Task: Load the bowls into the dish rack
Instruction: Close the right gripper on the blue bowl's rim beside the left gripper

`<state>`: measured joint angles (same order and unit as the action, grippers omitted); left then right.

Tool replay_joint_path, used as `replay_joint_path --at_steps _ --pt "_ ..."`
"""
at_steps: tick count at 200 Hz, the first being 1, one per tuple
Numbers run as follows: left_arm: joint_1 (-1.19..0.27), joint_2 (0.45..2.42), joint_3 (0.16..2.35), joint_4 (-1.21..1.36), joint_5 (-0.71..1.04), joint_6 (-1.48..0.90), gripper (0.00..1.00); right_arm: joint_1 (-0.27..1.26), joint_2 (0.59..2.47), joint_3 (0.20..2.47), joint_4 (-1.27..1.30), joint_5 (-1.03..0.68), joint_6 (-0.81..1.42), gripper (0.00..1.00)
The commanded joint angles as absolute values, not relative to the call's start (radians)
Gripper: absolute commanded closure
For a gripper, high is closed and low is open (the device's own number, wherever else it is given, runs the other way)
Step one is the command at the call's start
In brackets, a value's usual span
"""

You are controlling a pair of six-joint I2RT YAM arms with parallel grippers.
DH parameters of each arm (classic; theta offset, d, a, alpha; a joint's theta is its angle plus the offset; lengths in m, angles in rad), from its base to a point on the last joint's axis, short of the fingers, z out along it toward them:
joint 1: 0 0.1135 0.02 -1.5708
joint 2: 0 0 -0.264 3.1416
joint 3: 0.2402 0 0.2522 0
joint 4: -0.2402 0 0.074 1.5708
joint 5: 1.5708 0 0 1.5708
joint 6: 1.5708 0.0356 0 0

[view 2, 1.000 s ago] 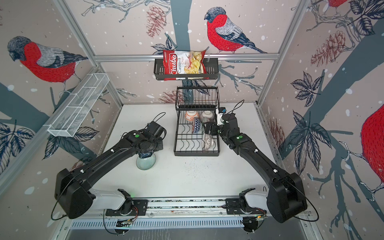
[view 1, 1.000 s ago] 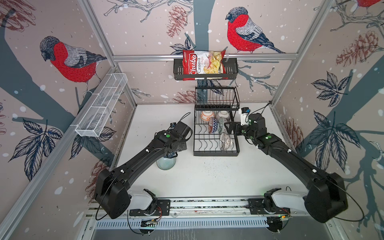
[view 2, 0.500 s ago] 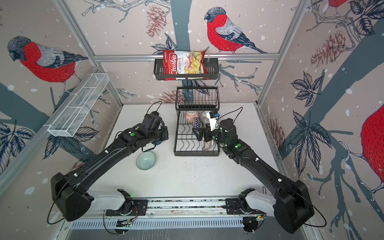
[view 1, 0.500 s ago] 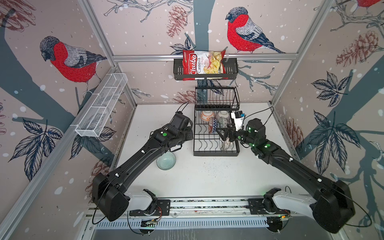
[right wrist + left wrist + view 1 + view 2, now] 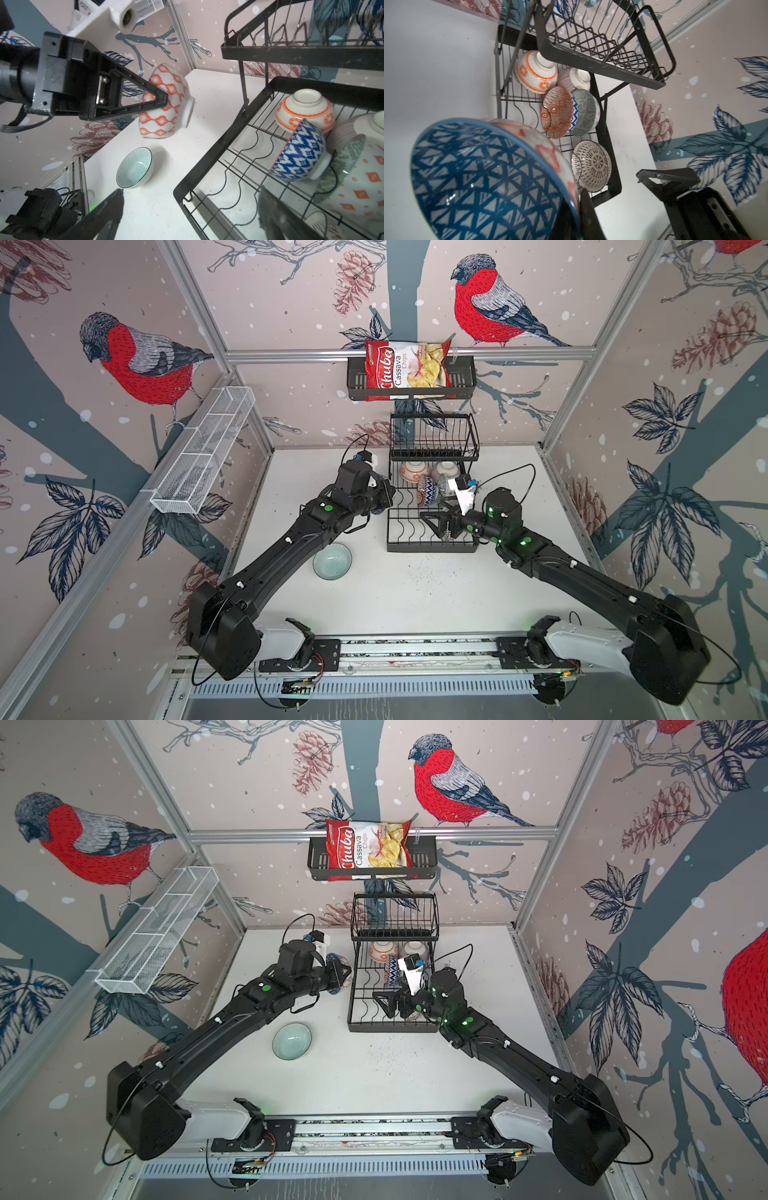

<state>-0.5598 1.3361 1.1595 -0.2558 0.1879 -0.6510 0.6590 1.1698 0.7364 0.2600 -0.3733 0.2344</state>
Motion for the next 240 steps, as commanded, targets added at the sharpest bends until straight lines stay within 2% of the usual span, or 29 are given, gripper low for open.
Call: replay_joint_path --at_steps 1,117,203,240 --pt "-0.556 1.336 1.155 -0.109 0.291 -0.665 1.0 0.671 1.175 0.743 0.339 -0.38 0.219 0.0" --pt "-0.557 1.337 1.095 0.032 0.457 -0.751 1.0 0.719 1.318 0.839 0.352 -0.369 0.205 0.0" --pt "-0.558 1.339 1.081 0.053 0.475 -0.757 1.0 0.741 1.397 0.882 0.381 -0.347 0.236 0.0" --pt "-0.558 1.338 1.081 0.057 0.482 -0.755 1.0 0.742 1.41 0.885 0.399 -0.337 0.246 0.03"
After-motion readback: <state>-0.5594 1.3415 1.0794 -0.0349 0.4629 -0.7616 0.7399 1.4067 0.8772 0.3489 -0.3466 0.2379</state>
